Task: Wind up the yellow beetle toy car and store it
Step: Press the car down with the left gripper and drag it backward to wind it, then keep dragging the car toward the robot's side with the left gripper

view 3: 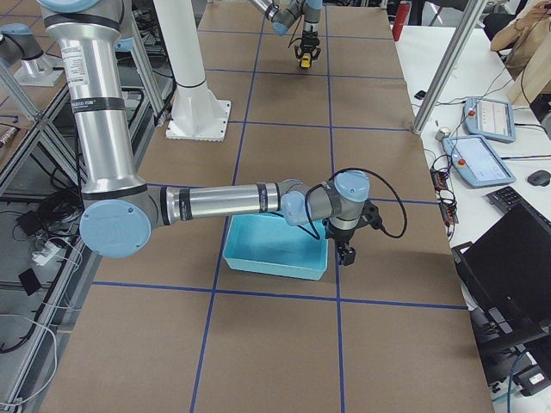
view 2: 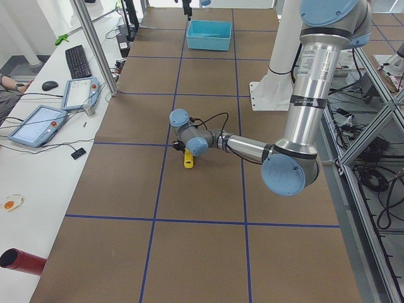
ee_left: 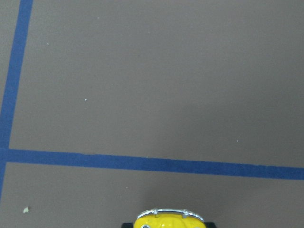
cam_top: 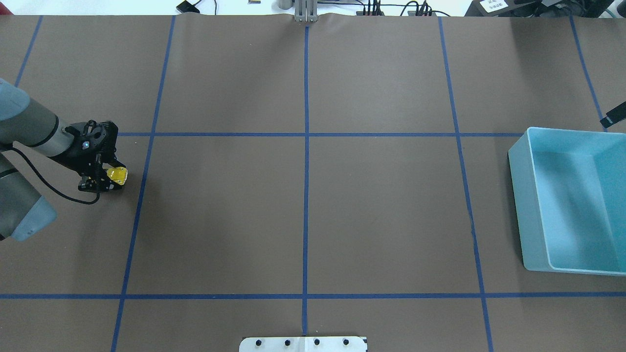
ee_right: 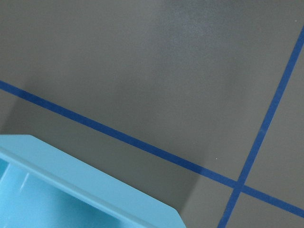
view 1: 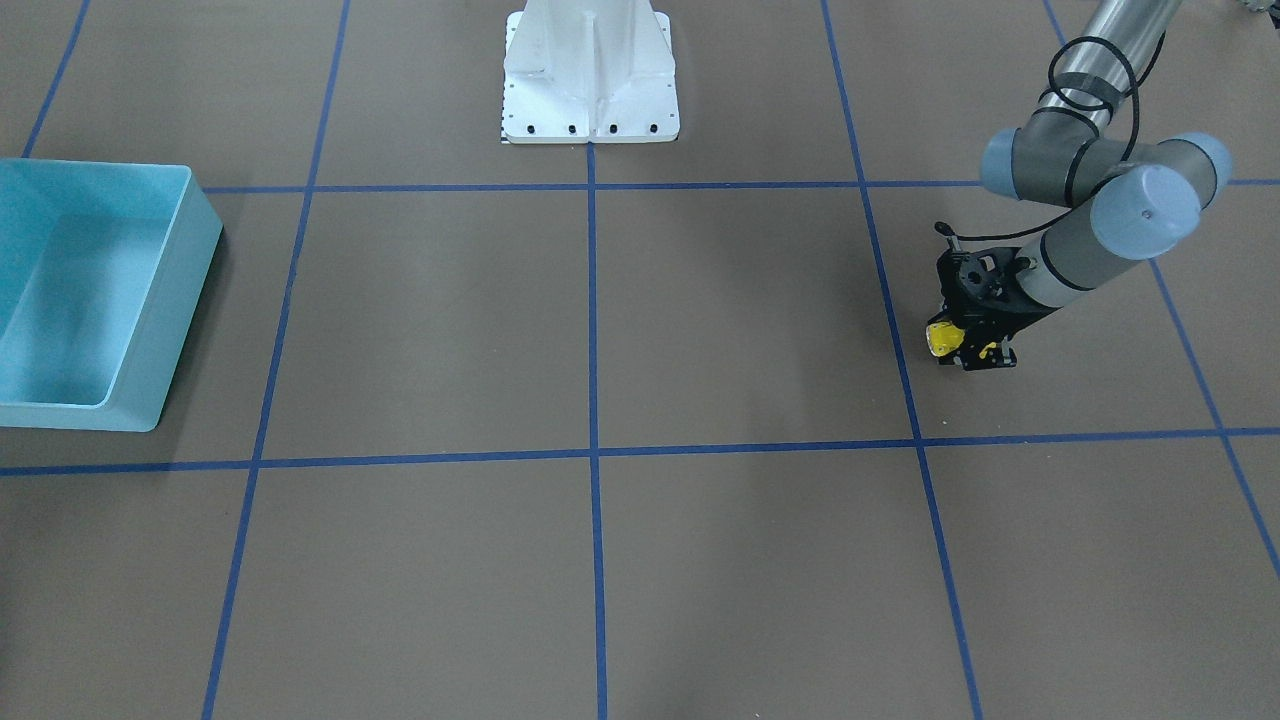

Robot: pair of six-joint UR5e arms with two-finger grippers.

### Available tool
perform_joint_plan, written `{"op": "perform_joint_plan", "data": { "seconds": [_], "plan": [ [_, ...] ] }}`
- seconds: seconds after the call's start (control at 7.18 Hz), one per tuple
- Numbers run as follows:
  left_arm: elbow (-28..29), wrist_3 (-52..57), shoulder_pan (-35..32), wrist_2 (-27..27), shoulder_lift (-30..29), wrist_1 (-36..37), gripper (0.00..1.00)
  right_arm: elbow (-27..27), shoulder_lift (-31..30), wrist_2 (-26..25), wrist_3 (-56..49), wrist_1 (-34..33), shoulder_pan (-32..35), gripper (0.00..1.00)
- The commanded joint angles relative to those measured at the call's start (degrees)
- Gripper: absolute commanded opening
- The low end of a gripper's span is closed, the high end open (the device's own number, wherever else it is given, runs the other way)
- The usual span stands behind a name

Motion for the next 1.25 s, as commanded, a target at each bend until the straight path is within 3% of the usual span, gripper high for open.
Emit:
{"op": "perform_joint_plan", "data": {
  "seconds": [0.0,1.11],
  "plan": [
    [0.7,0.0,-0.1,0.0,0.9,-2.1,0.0,-0.5,0.0,0.0,0.0,0.0,0.0,1.0],
    [2.1,2.1,-2.6,-1.6,3.3,-4.3,0.0,-0.9,-0.1,-0.1,0.0,0.0,0.0,1.0]
  ]
}}
